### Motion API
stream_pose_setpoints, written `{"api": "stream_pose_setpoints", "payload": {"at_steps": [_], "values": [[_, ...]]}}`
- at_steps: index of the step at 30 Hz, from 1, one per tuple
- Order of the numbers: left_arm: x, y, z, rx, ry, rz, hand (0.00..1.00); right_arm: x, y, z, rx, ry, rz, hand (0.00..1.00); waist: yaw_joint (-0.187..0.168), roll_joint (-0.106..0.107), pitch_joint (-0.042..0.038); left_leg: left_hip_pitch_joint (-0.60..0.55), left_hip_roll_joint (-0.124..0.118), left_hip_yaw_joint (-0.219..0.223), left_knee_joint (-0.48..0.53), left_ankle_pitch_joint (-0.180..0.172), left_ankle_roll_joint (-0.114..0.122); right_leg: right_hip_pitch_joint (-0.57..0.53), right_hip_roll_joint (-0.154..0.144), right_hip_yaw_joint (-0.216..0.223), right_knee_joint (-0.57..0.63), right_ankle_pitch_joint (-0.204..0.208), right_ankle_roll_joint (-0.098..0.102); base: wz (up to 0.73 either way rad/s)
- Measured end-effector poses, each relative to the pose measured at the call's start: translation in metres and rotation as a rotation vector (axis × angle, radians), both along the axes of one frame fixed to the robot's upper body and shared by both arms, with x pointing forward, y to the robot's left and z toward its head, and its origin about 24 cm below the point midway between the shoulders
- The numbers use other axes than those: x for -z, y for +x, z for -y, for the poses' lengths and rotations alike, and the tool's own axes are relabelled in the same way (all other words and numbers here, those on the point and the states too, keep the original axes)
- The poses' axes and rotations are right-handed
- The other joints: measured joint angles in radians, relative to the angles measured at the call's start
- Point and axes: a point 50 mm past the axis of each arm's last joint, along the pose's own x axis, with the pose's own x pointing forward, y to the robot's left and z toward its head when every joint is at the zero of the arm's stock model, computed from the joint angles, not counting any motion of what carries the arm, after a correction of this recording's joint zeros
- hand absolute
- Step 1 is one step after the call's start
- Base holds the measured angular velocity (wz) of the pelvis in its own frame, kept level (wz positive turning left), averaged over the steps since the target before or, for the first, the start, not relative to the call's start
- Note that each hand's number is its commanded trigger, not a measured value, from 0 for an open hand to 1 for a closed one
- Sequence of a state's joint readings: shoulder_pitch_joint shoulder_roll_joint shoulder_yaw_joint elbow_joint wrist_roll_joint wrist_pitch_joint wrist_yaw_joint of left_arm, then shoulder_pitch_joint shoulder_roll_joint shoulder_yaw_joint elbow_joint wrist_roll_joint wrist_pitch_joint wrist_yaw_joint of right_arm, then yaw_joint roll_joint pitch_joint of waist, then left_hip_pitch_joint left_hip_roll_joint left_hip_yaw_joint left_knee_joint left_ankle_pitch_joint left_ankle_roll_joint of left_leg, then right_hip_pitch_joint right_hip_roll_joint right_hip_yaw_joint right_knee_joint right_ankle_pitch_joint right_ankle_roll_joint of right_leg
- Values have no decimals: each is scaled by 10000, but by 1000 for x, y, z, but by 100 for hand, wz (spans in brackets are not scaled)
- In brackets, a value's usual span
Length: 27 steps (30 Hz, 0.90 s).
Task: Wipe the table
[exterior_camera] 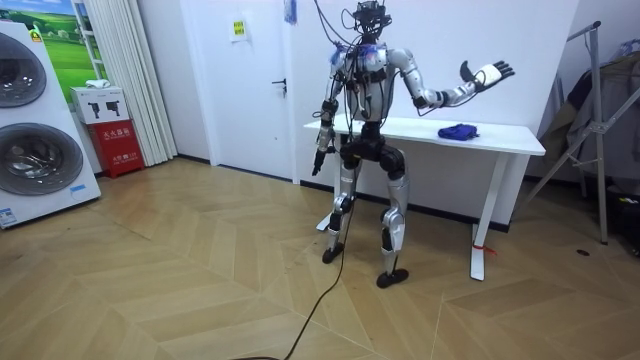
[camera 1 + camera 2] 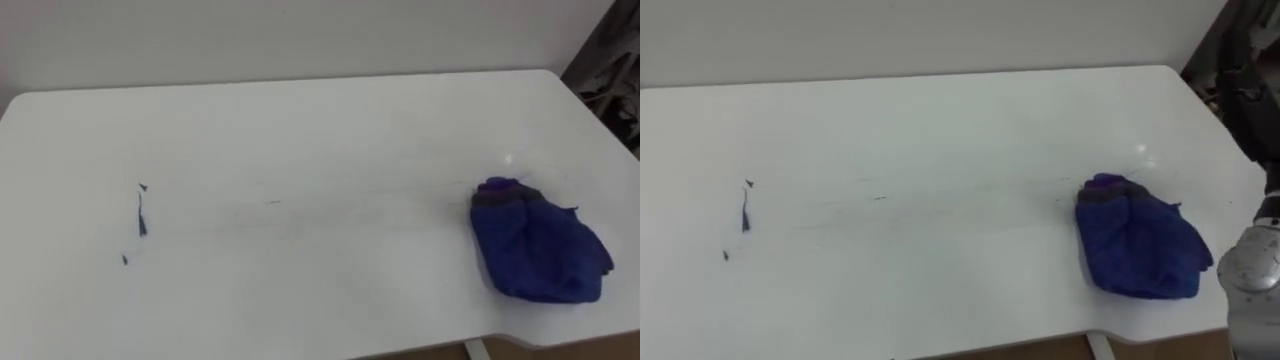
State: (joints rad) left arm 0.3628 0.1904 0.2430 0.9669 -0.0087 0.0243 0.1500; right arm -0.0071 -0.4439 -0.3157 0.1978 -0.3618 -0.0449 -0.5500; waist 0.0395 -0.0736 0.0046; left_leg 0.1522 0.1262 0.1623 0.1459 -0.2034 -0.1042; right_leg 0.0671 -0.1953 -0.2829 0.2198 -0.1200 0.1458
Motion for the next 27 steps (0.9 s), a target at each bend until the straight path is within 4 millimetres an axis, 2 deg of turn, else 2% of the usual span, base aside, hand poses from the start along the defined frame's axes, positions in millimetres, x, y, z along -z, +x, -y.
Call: {"api": "stream_pose_setpoints", "payload": {"at_steps": [2,4,5,8,10,15,17,19,20,22,23,25,27], "values": [[-1,0,-3,-210,95,98,0,8,-7,13,657,587,58,0,-38,-61,0,-1,1,-1,-13,0,0,2,9,9,-9,0,0,0],[-2,-1,-5,-316,225,69,0,29,-22,33,1889,1418,-487,0,-98,-166,4,4,0,-1,-13,-1,-1,2,10,53,-12,0,0,0],[-2,-2,-5,-330,243,42,0,34,-26,37,2178,1625,-594,0,-112,-174,7,1,0,-2,-12,-1,-2,0,11,55,-13,0,0,0],[-2,-3,-5,-451,241,-58,0,48,-48,55,3557,2772,-384,0,-224,-97,2,-27,3,-4,-29,-13,-16,-21,20,52,-43,0,0,0],[-3,-6,-8,-720,326,-54,0,64,-70,67,4626,3568,-515,0,-329,-3,-77,-22,7,-7,-31,-14,-17,13,38,55,-97,0,0,0],[-5,-10,-13,-1121,466,-46,0,103,-117,72,6250,4922,-1484,0,-415,113,-125,-22,7,-5,-36,-14,-17,15,40,83,-132,-2,3,0],[-5,-10,-12,-1160,433,-67,0,121,-134,68,6904,5577,-1999,0,-446,152,-108,-15,9,-10,-42,-14,-17,28,49,90,-137,-1,2,2],[-4,-10,-10,-1138,361,-150,0,151,-163,57,7810,6514,-3076,0,-536,208,-77,-14,8,-144,-38,-31,-35,132,64,74,-161,-2,2,11],[-4,-11,-10,-1148,342,-159,0,159,-171,52,8036,6772,-3405,0,-536,205,-76,-17,11,-173,-64,-45,-37,141,69,74,-163,-2,3,9],[-1,-15,-5,-1235,195,-330,0,187,-199,31,8397,7587,-5090,0,-550,241,-94,-24,14,-268,-62,-76,-38,154,78,73,-163,-3,4,2],[0,-16,-4,-1247,156,-406,0,193,-205,25,8352,7737,-5582,0,-559,249,-99,-27,17,-288,-49,-76,-38,172,77,64,-163,-3,3,7],[2,-22,2,-1230,19,-689,0,213,-228,0,7952,8418,-7429,0,-592,342,-114,-46,22,-349,56,-139,-34,210,79,64,-163,-4,5,2],[4,-23,6,-1251,-41,-755,0,225,-236,-18,7339,8769,-8776,0,-589,401,-125,-14,19,-339,67,-149,-27,231,81,92,-162,-3,4,-2]]}}
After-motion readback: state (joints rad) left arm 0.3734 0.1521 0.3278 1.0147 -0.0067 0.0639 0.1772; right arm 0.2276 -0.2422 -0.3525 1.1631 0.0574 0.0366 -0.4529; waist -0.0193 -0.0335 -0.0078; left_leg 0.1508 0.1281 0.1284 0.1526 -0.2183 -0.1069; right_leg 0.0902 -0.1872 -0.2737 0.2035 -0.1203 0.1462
